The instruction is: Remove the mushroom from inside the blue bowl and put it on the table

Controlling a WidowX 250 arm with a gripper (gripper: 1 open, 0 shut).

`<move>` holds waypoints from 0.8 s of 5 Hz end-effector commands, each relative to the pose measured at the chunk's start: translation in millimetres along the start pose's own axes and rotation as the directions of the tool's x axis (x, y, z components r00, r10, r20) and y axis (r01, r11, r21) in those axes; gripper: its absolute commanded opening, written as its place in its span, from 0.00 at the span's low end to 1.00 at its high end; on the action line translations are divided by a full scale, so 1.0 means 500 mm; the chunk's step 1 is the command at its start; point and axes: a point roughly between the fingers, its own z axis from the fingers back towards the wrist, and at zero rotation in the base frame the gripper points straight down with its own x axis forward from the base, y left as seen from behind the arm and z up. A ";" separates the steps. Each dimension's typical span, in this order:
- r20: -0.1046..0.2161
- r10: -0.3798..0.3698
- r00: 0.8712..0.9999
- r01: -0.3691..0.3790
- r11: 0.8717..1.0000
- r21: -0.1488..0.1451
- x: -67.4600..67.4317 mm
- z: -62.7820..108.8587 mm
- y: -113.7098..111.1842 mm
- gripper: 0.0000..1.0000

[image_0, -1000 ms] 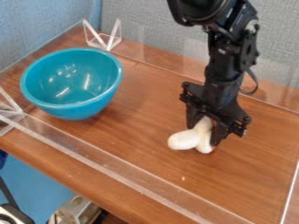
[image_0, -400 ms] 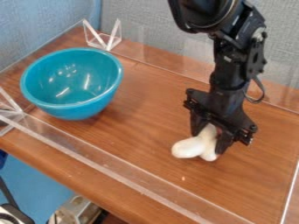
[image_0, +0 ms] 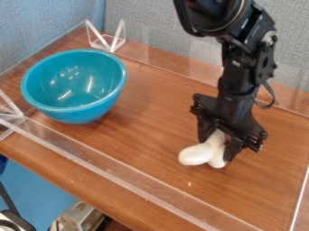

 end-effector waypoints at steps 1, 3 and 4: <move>0.047 -0.017 0.999 0.018 1.000 -0.015 0.005 0.027 -0.021 1.00; 0.085 0.004 0.996 -0.003 1.000 -0.014 0.004 0.077 -0.010 1.00; 0.111 0.007 0.994 -0.006 1.000 -0.007 0.002 0.115 0.001 1.00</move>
